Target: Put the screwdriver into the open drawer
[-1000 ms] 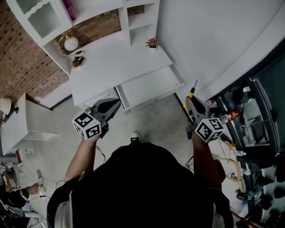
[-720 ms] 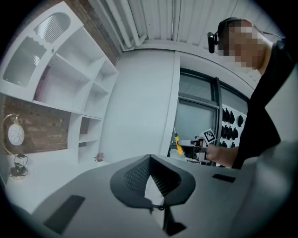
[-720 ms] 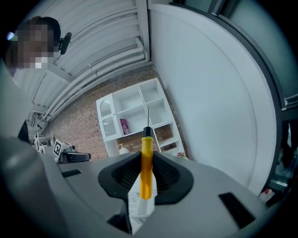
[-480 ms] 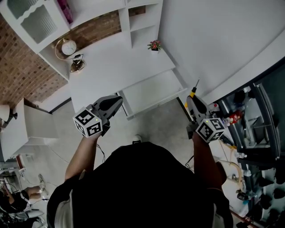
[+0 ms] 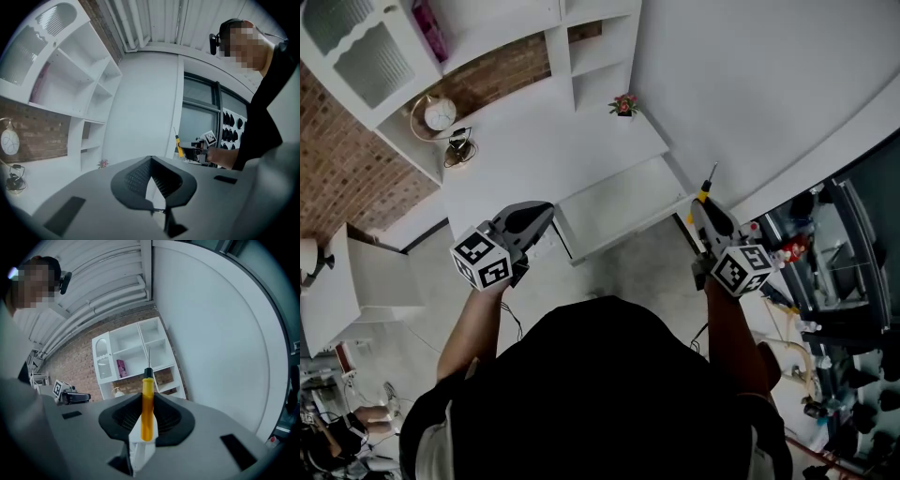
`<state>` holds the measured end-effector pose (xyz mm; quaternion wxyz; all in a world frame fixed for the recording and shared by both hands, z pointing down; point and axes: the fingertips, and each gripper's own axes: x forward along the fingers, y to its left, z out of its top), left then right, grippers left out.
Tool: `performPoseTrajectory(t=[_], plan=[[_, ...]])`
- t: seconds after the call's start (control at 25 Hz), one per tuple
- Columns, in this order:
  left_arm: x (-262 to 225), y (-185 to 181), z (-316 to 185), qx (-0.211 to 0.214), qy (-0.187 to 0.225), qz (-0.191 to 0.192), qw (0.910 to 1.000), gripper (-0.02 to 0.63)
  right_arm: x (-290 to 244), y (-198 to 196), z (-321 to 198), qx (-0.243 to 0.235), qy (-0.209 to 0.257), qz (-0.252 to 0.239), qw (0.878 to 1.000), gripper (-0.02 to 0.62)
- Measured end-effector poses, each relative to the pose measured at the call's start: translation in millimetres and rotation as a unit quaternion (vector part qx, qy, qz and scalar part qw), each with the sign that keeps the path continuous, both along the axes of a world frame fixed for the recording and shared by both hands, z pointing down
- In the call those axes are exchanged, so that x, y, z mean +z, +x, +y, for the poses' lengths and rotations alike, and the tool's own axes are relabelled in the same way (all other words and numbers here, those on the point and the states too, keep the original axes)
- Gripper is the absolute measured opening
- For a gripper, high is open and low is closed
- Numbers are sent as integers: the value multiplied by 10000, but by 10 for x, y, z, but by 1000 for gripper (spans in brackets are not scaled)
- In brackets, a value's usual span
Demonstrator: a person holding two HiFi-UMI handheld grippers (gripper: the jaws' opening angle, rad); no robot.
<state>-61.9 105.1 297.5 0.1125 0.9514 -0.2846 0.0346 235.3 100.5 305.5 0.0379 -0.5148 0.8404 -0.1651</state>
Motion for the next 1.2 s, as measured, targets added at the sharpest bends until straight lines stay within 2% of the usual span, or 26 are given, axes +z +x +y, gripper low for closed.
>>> performPoseTrajectory(t=[0.68,1.2], plan=[[47,-470,-436,-33,-7,47,10000,15,26,-404,-412,21,-63,127,9999,84],[64,-720,-466,-80,-52,64,9999,15,59,-622,-433,15,-125,147,9998,84]])
